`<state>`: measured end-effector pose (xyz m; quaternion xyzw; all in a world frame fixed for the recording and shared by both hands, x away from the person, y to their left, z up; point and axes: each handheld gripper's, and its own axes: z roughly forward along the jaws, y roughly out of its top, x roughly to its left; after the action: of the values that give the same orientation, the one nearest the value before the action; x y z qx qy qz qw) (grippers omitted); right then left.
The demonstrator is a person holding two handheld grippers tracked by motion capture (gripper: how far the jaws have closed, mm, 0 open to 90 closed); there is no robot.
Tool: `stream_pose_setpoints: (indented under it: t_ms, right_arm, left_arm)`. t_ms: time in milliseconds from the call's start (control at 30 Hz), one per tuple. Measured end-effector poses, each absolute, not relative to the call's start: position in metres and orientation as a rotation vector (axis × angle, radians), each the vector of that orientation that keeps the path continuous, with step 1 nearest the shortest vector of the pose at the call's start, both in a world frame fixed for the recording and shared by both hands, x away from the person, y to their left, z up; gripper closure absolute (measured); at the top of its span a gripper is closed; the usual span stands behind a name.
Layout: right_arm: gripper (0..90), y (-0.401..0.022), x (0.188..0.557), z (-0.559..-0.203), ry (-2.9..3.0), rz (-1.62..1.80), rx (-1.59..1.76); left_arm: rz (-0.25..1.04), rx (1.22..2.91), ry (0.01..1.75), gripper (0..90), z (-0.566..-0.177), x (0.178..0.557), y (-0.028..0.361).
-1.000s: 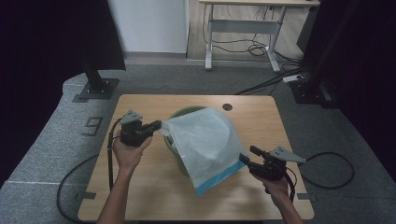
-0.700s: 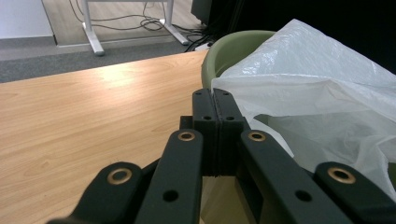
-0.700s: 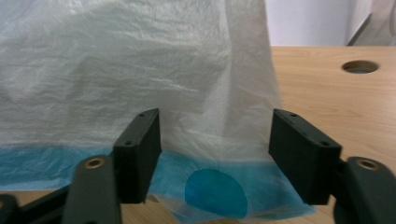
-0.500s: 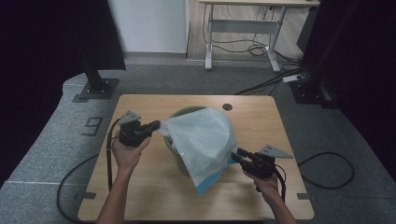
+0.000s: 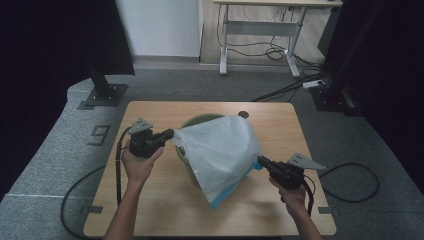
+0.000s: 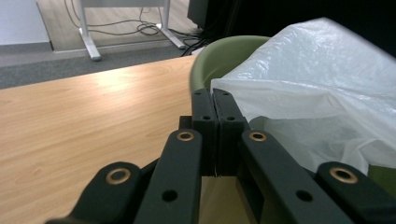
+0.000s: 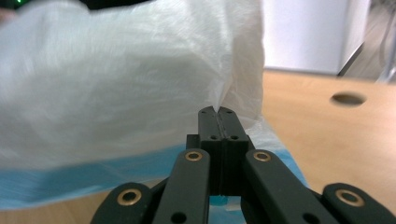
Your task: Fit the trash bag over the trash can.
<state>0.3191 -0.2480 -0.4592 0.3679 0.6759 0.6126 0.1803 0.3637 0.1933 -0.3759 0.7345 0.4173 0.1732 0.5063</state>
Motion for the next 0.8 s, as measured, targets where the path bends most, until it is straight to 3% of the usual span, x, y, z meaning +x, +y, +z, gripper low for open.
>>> stream_pose_setpoints:
  t_ms: [300, 400, 800]
  right_arm:
    - [89.1, -0.271, 0.310, -0.420, 1.764, 1.763, 1.012]
    - [89.1, -0.274, 0.309, -0.415, 1.745, 1.768, 0.996]
    - [89.0, -0.274, 0.308, -0.408, 1.731, 1.719, 0.995]
  left_arm:
    - [0.363, 1.823, 0.916, 87.1, -0.370, 0.367, 0.159]
    - [0.361, 1.837, 0.909, 83.1, -0.369, 0.365, 0.155]
    - [0.373, 1.915, 0.804, 36.7, -0.355, 0.341, 0.174]
